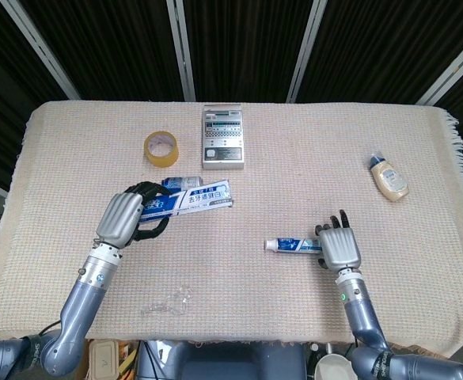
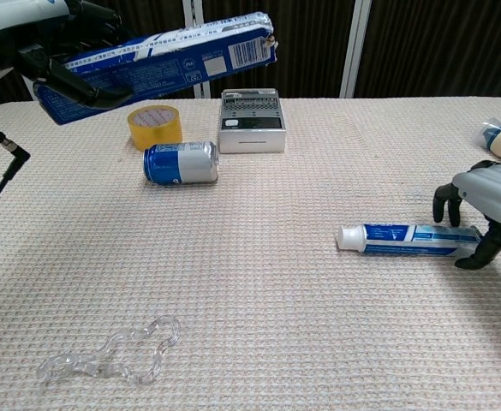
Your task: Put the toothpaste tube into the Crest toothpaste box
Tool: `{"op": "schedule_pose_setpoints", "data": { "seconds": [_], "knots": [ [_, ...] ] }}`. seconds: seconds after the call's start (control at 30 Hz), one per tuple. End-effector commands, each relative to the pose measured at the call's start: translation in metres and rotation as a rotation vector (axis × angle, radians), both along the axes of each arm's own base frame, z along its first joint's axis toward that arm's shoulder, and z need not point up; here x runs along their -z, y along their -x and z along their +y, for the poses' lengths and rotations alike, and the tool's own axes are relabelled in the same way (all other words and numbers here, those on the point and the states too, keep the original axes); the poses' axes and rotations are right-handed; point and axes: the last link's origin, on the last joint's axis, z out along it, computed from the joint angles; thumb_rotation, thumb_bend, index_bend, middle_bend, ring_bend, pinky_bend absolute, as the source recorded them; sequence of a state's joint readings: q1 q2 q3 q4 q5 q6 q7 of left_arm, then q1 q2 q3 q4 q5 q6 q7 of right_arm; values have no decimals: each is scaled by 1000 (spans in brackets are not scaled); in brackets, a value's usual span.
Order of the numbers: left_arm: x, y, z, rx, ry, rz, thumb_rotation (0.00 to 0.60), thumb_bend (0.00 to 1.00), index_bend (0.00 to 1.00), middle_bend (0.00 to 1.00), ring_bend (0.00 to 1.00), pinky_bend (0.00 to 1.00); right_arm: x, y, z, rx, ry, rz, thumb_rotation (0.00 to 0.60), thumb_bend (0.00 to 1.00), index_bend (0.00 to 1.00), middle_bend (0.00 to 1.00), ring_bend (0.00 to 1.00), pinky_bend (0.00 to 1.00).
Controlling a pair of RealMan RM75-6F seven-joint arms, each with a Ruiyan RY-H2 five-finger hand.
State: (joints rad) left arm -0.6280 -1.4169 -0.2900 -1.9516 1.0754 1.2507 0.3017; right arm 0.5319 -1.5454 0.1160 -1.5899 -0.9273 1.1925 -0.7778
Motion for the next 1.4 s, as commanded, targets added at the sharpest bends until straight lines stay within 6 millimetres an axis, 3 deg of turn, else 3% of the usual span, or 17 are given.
{"op": "schedule_pose_setpoints", "data": {
  "seconds": [0.03,0.13,0.17,0.2,0.37,0.63,0.9,1.1,1.4],
  "knots": [
    [0,0,0,0,0,0,600,394,361,335,247,289,1,-2,-1,-3,-3,-1,600,176,391,434,177,0],
    [0,0,0,0,0,0,600,394,362,335,247,290,2,-3,-1,-7,-3,1,600,177,403,435,179,0],
    [-18,6,58,-9,-68,16,600,394,362,335,247,290,2,-3,-1,-7,-3,1,600,177,411,437,182,0],
    [-18,3,74,24,-22,14,600,394,362,336,247,290,2,-3,-2,-6,-2,1,600,179,421,441,186,0],
    [-16,6,98,18,7,11,600,394,364,337,247,290,1,-1,-3,-9,9,4,600,239,494,494,220,0],
    [-11,9,102,19,8,13,600,394,371,338,247,290,0,1,-2,-7,10,10,600,351,534,515,232,0],
    [-7,7,93,42,44,-51,600,395,377,343,247,289,-4,3,-2,-21,24,5,600,504,616,601,300,0],
    [-2,10,92,62,91,-105,600,394,394,365,252,290,-17,-4,2,-68,59,7,600,530,634,613,307,0],
    [8,12,85,0,251,-279,600,394,404,378,253,290,-45,-29,9,-163,105,33,600,533,644,617,312,0]
  ]
}}
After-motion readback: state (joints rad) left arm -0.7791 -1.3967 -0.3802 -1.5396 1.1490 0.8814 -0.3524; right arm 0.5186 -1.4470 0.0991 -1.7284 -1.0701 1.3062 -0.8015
